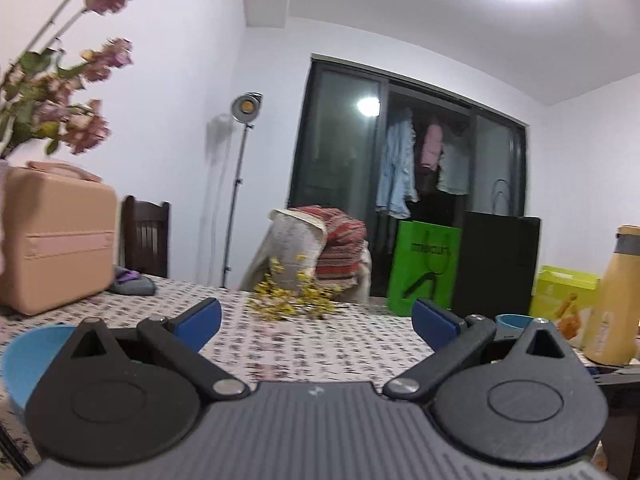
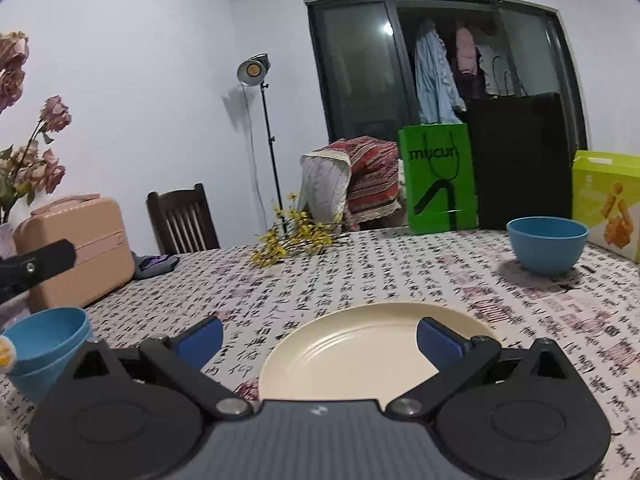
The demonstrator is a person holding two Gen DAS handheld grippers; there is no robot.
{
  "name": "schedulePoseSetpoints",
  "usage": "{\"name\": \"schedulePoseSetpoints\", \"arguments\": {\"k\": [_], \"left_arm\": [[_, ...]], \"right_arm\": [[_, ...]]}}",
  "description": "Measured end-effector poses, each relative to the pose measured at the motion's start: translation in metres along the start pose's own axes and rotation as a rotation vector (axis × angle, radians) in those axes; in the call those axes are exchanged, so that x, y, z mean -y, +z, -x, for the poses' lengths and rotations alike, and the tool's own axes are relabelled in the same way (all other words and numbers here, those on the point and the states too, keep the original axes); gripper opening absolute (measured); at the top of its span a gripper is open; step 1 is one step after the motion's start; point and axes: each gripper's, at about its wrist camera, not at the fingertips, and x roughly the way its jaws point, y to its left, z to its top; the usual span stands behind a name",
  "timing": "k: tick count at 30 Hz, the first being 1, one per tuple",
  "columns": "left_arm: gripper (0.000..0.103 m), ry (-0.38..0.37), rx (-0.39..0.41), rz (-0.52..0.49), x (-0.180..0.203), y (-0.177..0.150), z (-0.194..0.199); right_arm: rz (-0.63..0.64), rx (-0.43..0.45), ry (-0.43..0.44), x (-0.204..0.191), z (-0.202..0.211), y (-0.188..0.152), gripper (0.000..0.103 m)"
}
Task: Organize plates and bowls
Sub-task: 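Swing both grippers toward the light-blue bowl beside the green bag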
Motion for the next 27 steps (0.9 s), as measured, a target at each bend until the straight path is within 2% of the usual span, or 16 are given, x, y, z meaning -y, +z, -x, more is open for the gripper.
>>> {"name": "schedulePoseSetpoints", "arguments": {"k": [7, 14, 27], "left_arm": [[0.103, -0.053, -0.031, 0.012, 0.006, 0.002, -0.008], [0.103, -0.062, -0.069, 0.025, 0.011, 0.001, -0.011], [0.103, -0.048, -0.095, 0.015, 0.031, 0.011, -0.035]], "right_arm": [[-0.011, 0.019, -0.079, 0.007, 0.016, 0.005, 0.103], [-0.016, 0.021, -0.136, 0.017, 0.028, 0.007, 0.103], [-0.061, 0.033, -0.157, 0.051, 0.009, 0.022, 0.103]]}}
